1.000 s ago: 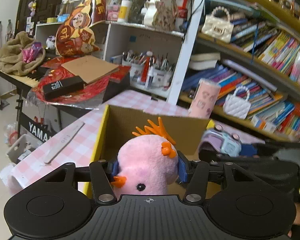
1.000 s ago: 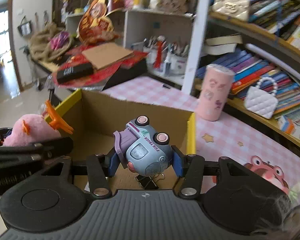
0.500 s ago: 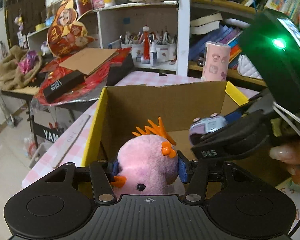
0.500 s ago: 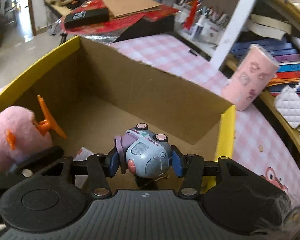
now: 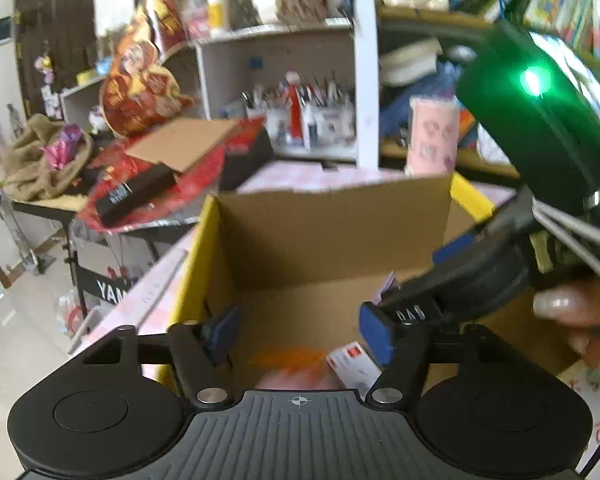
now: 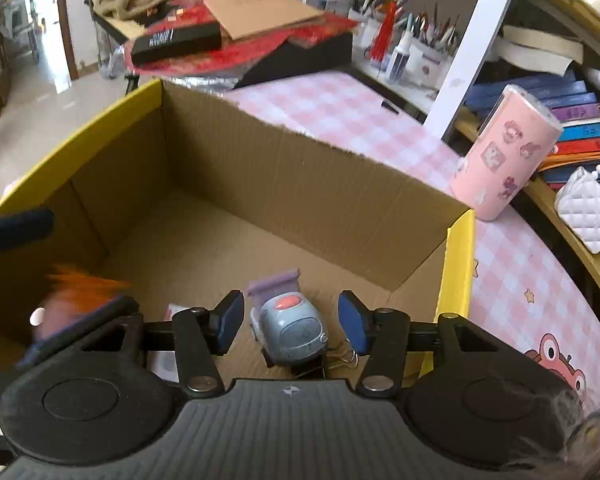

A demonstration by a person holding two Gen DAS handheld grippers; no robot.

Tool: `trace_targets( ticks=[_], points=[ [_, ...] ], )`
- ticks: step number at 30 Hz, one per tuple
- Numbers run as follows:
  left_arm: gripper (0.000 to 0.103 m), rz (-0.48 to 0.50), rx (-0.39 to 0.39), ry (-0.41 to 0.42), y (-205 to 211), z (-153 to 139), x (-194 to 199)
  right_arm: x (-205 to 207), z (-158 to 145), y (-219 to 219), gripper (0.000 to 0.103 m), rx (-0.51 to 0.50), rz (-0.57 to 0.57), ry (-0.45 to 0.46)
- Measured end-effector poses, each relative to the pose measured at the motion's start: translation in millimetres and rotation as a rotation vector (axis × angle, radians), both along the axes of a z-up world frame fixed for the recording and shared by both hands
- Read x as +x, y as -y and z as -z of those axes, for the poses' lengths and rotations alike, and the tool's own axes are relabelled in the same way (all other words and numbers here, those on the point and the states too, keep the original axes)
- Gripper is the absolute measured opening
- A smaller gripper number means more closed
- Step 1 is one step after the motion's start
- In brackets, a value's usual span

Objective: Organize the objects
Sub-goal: 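Lower both tools into the yellow box and open them to release the toys, then lift both open tools out of the box and move toward the toys on the mat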

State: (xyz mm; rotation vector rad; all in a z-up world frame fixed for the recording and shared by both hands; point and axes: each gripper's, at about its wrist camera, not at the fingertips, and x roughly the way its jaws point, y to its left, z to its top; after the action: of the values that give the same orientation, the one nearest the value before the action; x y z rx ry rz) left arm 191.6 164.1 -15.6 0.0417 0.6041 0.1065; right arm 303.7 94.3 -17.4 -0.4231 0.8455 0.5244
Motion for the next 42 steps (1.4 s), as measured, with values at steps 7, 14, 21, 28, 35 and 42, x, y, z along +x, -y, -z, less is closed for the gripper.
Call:
trace_targets(
  ticks=[7,14,21,28,35,42],
  points=[
    [0.073,-0.013,-0.034,0.073,-6.3,-26.9,-28.0,-27.1,-32.2,17.1,0.052,0.095,0.033,0.074],
    [0.078,-0.048,-0.068,0.125,-27.2,-56.4,-64.9,-92.8,-77.9,46.5,0.054,0.221,0.123,0.274],
    [0.079,-0.089,-0.058,0.128,-36.0,-61.9,-107.6,-156.1,-78.5,59.3,0.054,0.247,0.152,0.319],
    [0.086,-0.076,-0.057,0.105,-32.5,-57.0,-154.4,-215.9,-67.4,65.9,0.057,0.259,0.183,0.292],
    [0.09,-0.059,-0.053,0.054,-21.0,-44.0,-198.3,-275.6,-43.4,74.5,0.061,0.255,0.243,0.24],
    [0.096,0.005,-0.053,-0.008,-10.7,-24.2,-225.3,-313.9,-14.3,80.0,0.063,0.201,0.287,0.176]
  ],
)
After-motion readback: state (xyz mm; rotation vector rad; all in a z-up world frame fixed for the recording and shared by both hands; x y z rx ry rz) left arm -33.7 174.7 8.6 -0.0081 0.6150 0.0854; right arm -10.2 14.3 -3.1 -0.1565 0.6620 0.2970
